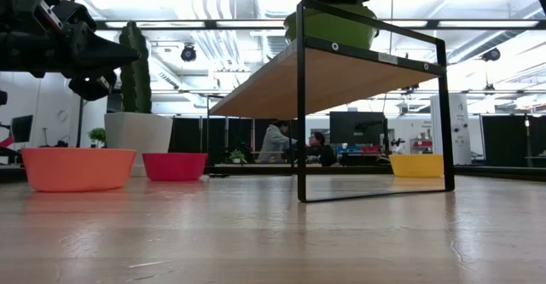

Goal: Pick & Place Mini bowls
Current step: Stack the right white patterned bowl on the white patterned bowl on the shelf, then stack the white patterned bowl on the white patterned bowl on the shelf

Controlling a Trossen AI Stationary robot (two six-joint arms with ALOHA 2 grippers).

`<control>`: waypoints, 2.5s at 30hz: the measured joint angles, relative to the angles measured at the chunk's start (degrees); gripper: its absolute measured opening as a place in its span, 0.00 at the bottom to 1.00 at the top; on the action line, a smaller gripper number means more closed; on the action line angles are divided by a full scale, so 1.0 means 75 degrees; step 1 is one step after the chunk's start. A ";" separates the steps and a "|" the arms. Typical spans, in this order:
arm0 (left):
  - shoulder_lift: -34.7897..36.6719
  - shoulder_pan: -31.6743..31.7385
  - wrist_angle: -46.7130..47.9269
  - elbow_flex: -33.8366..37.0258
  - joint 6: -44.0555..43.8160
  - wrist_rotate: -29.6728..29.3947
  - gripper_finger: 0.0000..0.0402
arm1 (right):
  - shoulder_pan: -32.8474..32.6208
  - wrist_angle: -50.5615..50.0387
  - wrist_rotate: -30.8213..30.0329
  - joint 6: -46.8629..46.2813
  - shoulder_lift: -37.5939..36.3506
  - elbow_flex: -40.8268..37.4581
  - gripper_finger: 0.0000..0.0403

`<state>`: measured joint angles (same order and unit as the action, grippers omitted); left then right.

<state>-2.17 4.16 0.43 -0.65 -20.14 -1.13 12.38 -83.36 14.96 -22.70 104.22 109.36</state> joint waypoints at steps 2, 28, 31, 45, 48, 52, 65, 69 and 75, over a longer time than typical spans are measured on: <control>0.0000 0.0000 0.0000 0.0000 0.0000 0.0002 0.00 | 0.0000 -0.0020 -0.0002 0.0029 0.0000 0.0000 0.03; -0.0001 -0.0002 0.0000 0.0000 0.0000 0.0000 0.00 | 0.0000 -0.0489 -0.0239 -0.0063 -0.0076 0.1019 0.30; -0.0003 -0.0003 -0.0043 0.0001 0.0000 -0.0003 0.00 | 0.0000 -0.0470 -0.0250 -0.0304 -0.0079 0.1457 0.30; 0.0000 -0.0003 -0.2398 0.0018 -0.6673 -0.1180 0.00 | -0.0254 0.0856 -0.0402 -0.0761 -0.0079 0.2655 0.29; 0.0000 -0.0002 -0.2438 0.0015 -0.7143 -0.1968 0.00 | -0.0293 0.1102 -0.0414 -0.0774 -0.0076 0.2690 0.28; 0.0000 0.0000 -0.2666 0.0015 -0.8372 -0.2076 0.00 | -0.0361 0.1199 -0.0416 -0.0778 -0.0076 0.2680 0.27; -0.0262 -0.0006 -0.2629 -0.0998 -0.7788 -0.1256 0.06 | -0.0569 0.1159 -0.0617 -0.0264 -0.0087 0.2669 0.19; -0.0763 -0.0009 -0.2329 -0.1918 -0.7231 -0.0948 0.16 | -0.0606 0.1159 -0.0614 -0.0277 -0.0087 0.2667 0.17; -0.1795 -0.0015 0.0206 -0.3511 -0.6817 -0.0028 0.29 | -0.0672 0.1153 -0.0559 0.0043 -0.0126 0.2661 0.14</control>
<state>-15.64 4.05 1.97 -26.98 -71.27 -1.33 7.34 -74.72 10.76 -22.37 103.28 129.32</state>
